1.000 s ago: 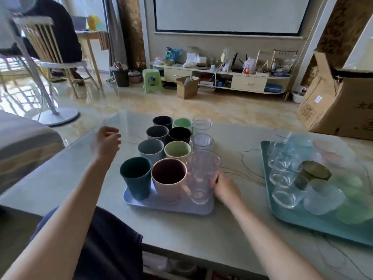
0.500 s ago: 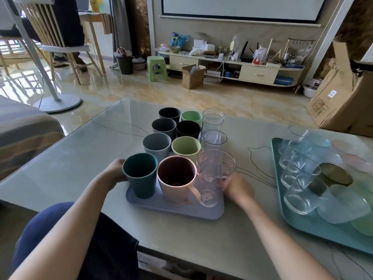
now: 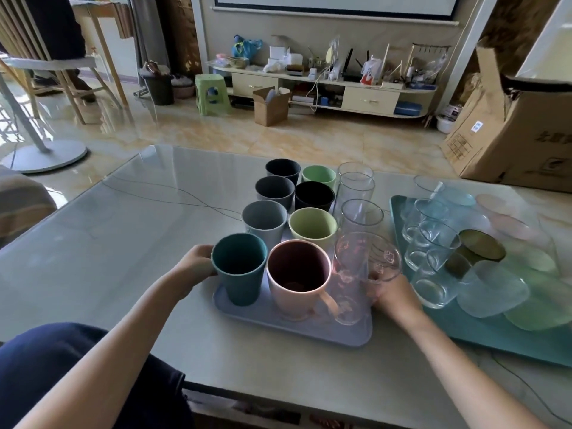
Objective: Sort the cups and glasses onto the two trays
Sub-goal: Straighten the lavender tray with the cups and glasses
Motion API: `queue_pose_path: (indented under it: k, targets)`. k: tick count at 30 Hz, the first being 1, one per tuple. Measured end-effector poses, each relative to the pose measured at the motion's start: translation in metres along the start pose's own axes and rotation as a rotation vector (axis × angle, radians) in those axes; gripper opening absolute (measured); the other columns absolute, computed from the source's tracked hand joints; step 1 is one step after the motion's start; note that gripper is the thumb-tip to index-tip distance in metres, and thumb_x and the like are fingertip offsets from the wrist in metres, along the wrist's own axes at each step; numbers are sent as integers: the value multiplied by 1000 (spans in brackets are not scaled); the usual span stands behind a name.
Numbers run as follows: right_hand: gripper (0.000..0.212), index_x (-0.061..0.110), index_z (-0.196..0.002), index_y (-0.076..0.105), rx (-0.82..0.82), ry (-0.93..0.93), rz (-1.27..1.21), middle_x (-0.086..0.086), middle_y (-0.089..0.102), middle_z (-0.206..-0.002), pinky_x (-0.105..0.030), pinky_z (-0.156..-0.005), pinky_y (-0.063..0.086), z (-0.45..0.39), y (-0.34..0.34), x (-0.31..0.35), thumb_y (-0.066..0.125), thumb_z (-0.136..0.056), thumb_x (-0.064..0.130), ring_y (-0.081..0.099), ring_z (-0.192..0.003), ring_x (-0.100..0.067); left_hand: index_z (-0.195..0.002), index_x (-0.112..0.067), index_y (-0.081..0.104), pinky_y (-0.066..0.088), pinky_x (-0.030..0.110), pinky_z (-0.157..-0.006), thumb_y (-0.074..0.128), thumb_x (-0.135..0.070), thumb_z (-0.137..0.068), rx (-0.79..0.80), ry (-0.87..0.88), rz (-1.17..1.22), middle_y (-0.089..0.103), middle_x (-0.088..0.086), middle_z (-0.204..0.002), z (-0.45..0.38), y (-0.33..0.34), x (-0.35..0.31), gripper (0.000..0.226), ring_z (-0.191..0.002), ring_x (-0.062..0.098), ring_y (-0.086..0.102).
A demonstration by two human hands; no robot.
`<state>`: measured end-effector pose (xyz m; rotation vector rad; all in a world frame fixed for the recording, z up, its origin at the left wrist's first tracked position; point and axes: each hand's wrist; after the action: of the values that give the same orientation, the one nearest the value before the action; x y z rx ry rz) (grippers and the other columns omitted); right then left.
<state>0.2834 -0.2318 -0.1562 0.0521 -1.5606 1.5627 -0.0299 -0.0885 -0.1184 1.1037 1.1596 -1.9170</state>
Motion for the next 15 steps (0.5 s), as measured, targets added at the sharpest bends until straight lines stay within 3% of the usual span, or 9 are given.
queue_pose_path:
  k: [2,4,6,8,10,12,13,15]
  targets:
    - [29,16,-89,69,-35,3,-15,-7,71,-87,-41,-79,54,-3,-4,1,66,-69,36,67,-85,-28,-72,-14,66,50,13,-49,64,-1,-83,41,15,-21,63,4,-67,-6,-6,-7,18,-67,17,55]
    - [29,11,-95,62,-162,-29,-84,-6,66,-82,-35,-74,50,-3,-13,10,58,-84,38,62,-77,-27,-83,-15,67,51,21,-62,59,-20,-90,5,51,-7,67,8,-82,-17,-10,-17,12,-75,20,59]
    - [34,10,-94,50,-318,-20,-266,0,53,-72,-28,-63,35,-9,-22,26,35,-98,40,52,-69,-22,-108,-9,62,50,30,-82,46,-31,-96,-27,65,102,65,14,-110,-42,-10,-24,30,-96,25,59]
    - [38,10,-98,50,-379,-40,-431,3,50,-78,-27,-62,26,-31,-26,42,25,-100,39,49,-80,-21,-128,-5,50,39,37,-104,33,-40,-99,-8,53,201,53,14,-133,-68,-7,-34,49,-119,26,51]
    - [50,11,-108,53,-296,-76,-628,-2,53,-100,-25,-76,34,-60,-27,57,29,-94,54,50,-97,-19,-138,-7,40,23,38,-116,23,-48,-98,28,53,241,39,8,-147,-94,-2,-43,60,-135,23,37]
    - [61,19,-97,56,-295,-96,-813,-5,58,-101,-37,-97,42,-88,-26,68,30,-82,73,55,-98,-22,-142,-9,35,13,38,-120,15,-53,-97,43,58,313,30,6,-153,-119,4,-52,66,-142,21,26]
    - [56,23,-91,56,-324,-100,-847,-1,59,-94,-43,-102,41,-102,-26,71,23,-87,69,56,-92,-18,-142,-8,34,10,38,-121,12,-54,-97,51,57,345,27,8,-154,-129,6,-56,68,-144,22,22]
    - [52,27,-90,56,-298,-57,-1001,8,55,-85,-40,-102,38,-126,-33,79,11,-97,54,53,-85,-10,-141,-6,37,7,41,-121,11,-58,-95,84,43,420,30,13,-152,-154,9,-62,74,-144,28,20]
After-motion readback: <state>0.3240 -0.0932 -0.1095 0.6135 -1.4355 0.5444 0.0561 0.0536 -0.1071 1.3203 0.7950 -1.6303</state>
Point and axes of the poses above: each hand's wrist, its own z-axis away from the middle knuckle, its own y-axis out of the palm, x = y × z
